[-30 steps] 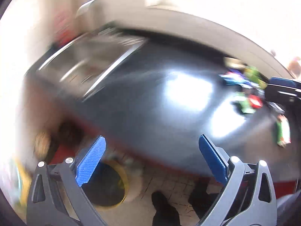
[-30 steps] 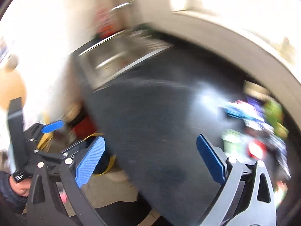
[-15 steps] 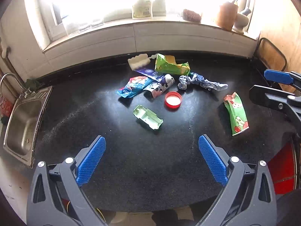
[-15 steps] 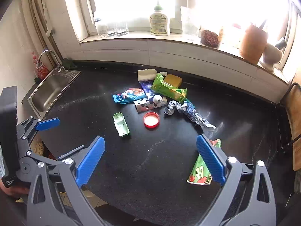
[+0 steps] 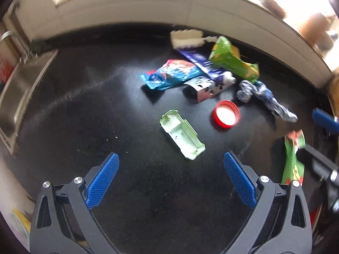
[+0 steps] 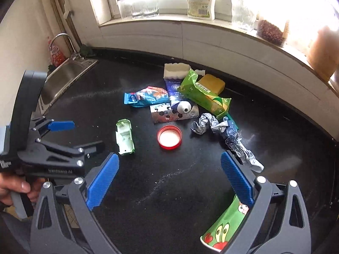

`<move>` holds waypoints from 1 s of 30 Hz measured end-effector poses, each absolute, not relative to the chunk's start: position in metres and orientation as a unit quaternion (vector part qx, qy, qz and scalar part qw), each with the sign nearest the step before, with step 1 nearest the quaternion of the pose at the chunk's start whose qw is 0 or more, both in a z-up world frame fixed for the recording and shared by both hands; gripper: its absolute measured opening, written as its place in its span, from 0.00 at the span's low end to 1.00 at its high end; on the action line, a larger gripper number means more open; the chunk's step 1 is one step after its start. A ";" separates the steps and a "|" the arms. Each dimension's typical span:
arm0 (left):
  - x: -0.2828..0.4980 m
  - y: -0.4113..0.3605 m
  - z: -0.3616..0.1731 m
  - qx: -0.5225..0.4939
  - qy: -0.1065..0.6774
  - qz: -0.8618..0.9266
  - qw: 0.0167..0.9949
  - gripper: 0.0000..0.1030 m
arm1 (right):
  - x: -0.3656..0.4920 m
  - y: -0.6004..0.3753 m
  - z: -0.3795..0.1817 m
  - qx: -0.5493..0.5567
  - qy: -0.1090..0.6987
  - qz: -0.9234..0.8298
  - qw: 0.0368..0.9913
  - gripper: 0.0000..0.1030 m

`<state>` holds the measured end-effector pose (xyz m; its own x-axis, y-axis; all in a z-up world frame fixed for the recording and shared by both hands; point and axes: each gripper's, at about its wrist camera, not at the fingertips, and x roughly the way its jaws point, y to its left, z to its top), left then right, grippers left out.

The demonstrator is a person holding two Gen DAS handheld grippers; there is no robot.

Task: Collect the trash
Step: 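Move both open tools back over the counter, then grasp the pale green plastic piece with the left tool while the right tool grasps the red lid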

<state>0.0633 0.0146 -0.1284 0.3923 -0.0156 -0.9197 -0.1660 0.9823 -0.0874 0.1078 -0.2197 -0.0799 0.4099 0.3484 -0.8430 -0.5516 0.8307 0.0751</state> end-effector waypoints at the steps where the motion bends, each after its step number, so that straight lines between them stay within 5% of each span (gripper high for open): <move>1: 0.072 0.018 -0.138 -0.100 0.560 0.055 0.821 0.93 | 0.111 -0.218 -0.089 -0.114 0.476 0.273 0.828 0.91; 15: 0.116 0.026 -0.199 -0.122 0.601 0.097 0.784 0.92 | 0.159 -0.178 -0.182 -0.170 0.520 0.313 0.777 0.79; 21: 0.115 0.023 -0.208 -0.096 0.600 0.099 0.788 0.75 | 0.169 -0.164 -0.192 -0.195 0.503 0.321 0.779 0.72; 22: 0.114 0.022 -0.206 -0.090 0.596 0.096 0.792 0.67 | 0.170 -0.163 -0.192 -0.197 0.499 0.323 0.780 0.70; 24: 0.112 0.020 -0.203 -0.075 0.591 0.096 0.797 0.53 | 0.173 -0.160 -0.190 -0.194 0.492 0.327 0.783 0.50; 26: 0.110 0.021 -0.202 -0.074 0.590 0.090 0.799 0.37 | 0.176 -0.155 -0.189 -0.199 0.492 0.328 0.781 0.48; 30: 0.105 0.024 -0.196 -0.077 0.588 0.089 0.800 0.35 | 0.177 -0.153 -0.179 -0.195 0.492 0.324 0.785 0.48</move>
<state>0.1048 0.0238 -0.1955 0.2914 0.0520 -0.9552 -0.2333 0.9722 -0.0183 0.1771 -0.1532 -0.1789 0.3074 0.3164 -0.8974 -0.6991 0.7149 0.0126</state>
